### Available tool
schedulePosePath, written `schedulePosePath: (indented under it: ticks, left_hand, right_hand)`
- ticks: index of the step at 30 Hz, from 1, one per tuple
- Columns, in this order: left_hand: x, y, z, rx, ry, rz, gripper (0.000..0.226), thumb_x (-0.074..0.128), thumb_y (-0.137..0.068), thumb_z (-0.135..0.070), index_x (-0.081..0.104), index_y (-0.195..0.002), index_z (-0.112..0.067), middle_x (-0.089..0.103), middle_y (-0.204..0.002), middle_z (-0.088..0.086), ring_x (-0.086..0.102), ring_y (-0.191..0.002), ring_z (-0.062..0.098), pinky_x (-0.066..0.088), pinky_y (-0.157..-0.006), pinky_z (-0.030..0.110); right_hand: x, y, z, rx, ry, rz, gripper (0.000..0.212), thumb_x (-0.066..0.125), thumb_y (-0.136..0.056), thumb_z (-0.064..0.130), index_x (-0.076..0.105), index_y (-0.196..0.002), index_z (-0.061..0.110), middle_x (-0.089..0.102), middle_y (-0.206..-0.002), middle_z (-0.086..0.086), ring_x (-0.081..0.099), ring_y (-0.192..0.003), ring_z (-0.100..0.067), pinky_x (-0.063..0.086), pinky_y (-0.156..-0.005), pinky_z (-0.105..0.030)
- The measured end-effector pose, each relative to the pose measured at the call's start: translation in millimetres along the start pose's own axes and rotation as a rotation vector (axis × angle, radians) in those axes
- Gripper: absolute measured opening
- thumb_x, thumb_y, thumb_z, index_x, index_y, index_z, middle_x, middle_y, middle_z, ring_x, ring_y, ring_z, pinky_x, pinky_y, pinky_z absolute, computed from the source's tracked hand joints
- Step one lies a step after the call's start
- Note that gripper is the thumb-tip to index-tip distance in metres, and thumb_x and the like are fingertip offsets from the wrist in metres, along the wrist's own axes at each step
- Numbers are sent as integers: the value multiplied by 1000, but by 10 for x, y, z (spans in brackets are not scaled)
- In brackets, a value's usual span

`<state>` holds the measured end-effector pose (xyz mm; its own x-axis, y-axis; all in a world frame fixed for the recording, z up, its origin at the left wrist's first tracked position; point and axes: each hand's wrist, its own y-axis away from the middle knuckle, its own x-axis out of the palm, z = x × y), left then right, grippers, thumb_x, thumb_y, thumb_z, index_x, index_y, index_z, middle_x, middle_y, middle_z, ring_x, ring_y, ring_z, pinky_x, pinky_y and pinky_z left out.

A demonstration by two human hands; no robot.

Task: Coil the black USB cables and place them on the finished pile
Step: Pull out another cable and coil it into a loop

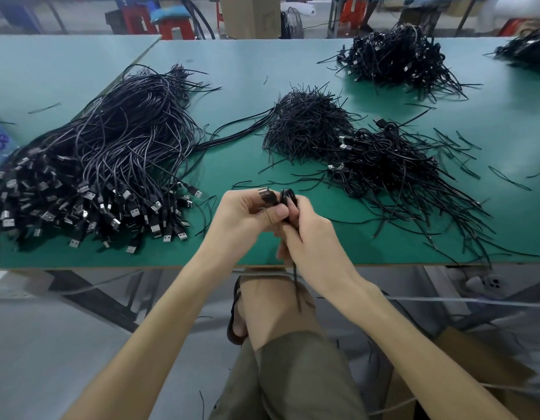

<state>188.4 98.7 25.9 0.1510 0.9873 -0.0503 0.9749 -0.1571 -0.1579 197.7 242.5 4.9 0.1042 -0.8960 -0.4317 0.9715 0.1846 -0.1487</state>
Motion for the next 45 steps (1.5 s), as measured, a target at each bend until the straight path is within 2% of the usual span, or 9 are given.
schedulePosePath:
  ticks: [2, 9, 16, 24, 28, 32, 38, 41, 45]
  left_hand:
    - [-19, 1, 30, 25, -191, -36, 17, 72, -88, 2, 76, -87, -15, 75, -93, 14, 69, -87, 23, 57, -91, 43]
    - [-60, 26, 141, -72, -655, -23, 30, 78, -88, -38, 55, -104, -25, 67, -86, -11, 63, -72, 0, 46, -67, 14]
    - [-177, 14, 55, -104, -1005, 338, 34, 46, -99, -56, 55, -97, -24, 58, -89, -13, 55, -82, 6, 49, -76, 34]
    - [-85, 106, 192, -168, -1132, 471, 40, 23, -109, -48, 41, -95, -16, 56, -86, 3, 57, -80, 31, 48, -76, 47]
    - [-79, 101, 257, -115, -1081, 410, 40, 23, -108, -48, 40, -90, -17, 54, -79, 2, 54, -75, 29, 44, -71, 45]
    - [-93, 23, 315, -36, -982, 172, 39, 28, -109, -43, 41, -86, -15, 54, -72, 4, 53, -65, 29, 39, -62, 43]
    - [-102, -256, 435, -337, -148, -276, 37, 35, -109, -23, 49, -77, -12, 35, -51, -11, 26, -45, 12, 22, -41, 22]
    - [-71, -281, 453, -329, -90, -314, 35, 35, -110, -26, 48, -80, -13, 35, -51, -14, 26, -43, 9, 21, -39, 20]
    - [-63, -284, 482, -318, -82, -302, 35, 35, -110, -27, 50, -83, -11, 36, -53, -13, 27, -43, 7, 23, -39, 19]
  right_hand:
    - [-52, -17, -20, 2, 149, 42, 9, 50, -103, 21, 50, -110, 16, 66, -90, -8, 63, -73, -31, 53, -69, -48]
    - [-113, 30, -177, -89, 665, 135, 18, 38, -102, 5, 34, -91, 19, 39, -71, 8, 49, -66, -30, 32, -57, -40]
    - [-114, 63, -139, -151, 798, 322, 23, 39, -100, 6, 49, -116, 20, 62, -108, 1, 64, -90, -31, 51, -76, -46]
    - [-173, 22, -219, -177, 791, 275, 20, 47, -97, 4, 37, -89, 20, 44, -79, 9, 51, -72, -28, 38, -63, -39]
    - [-199, 25, -222, -179, 684, 278, 11, 58, -101, 21, 47, -106, 20, 64, -103, 2, 62, -88, -25, 51, -76, -42]
    - [-283, -56, -303, -271, 779, 14, 41, 72, -91, 26, 54, -125, 11, 58, -118, -4, 56, -105, -22, 45, -94, -36]
    - [-601, -184, -458, -32, 778, -451, 48, 77, -87, 22, 51, -125, 8, 50, -125, -10, 45, -118, -27, 34, -103, -40]
    - [-687, -176, -573, 69, 726, -403, 48, 77, -87, 30, 55, -124, 10, 49, -123, -9, 41, -117, -28, 33, -101, -41]
    - [-685, -185, -728, 189, 681, -271, 17, 73, -90, 34, 69, -100, 22, 52, -116, -4, 36, -117, -28, 24, -94, -39]
